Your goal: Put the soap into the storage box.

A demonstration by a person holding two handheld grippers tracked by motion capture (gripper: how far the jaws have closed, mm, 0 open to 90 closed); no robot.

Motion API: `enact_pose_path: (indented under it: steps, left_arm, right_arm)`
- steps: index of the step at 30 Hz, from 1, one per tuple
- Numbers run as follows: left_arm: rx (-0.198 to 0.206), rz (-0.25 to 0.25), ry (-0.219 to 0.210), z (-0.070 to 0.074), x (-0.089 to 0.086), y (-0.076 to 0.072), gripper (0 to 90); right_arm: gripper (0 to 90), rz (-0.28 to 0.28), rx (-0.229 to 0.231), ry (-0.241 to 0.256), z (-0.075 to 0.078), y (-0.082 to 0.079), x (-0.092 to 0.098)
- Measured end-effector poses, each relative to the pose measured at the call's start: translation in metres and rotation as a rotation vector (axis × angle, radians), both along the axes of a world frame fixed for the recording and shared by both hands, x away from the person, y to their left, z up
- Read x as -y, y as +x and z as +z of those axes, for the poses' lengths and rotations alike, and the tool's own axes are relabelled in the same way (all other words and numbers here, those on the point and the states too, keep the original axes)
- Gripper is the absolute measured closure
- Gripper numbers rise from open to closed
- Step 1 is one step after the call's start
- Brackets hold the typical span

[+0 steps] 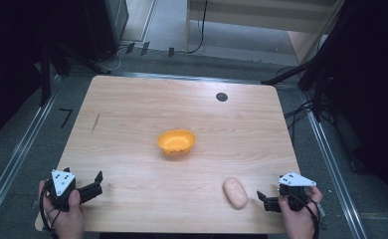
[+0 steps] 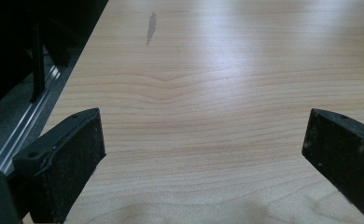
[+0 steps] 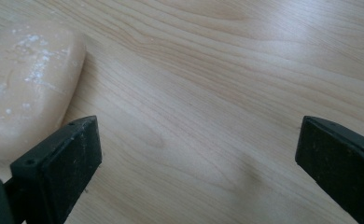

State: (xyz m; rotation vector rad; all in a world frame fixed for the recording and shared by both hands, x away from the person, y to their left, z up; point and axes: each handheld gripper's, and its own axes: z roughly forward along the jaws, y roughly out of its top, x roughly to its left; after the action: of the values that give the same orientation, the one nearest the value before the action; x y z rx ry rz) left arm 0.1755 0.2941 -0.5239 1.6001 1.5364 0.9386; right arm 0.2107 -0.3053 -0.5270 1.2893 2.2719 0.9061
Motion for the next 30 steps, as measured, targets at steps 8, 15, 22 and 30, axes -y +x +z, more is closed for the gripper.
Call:
enact_pose_path:
  steps: [8, 15, 22, 30]
  left_arm:
    - [-0.004, -0.003, 0.007, 0.0, 0.0, 0.0, 0.0]
    - [-0.005, -0.004, 0.006, 0.0, 0.001, 0.001, 0.0]
    - [-0.006, -0.007, 0.008, 0.0, 0.001, 0.001, 0.0]
    - [-0.008, -0.007, 0.009, 0.0, 0.001, 0.001, 0.0]
  right_arm:
    - [1.0, -0.007, -0.066, -0.02, 0.005, 0.006, -0.01]
    - [1.0, -0.017, -0.103, -0.037, 0.012, 0.009, -0.024]
    - [0.9, -0.011, -0.111, -0.034, 0.014, 0.012, -0.036]
    - [0.9, -0.004, -0.105, -0.025, 0.019, 0.014, -0.049]
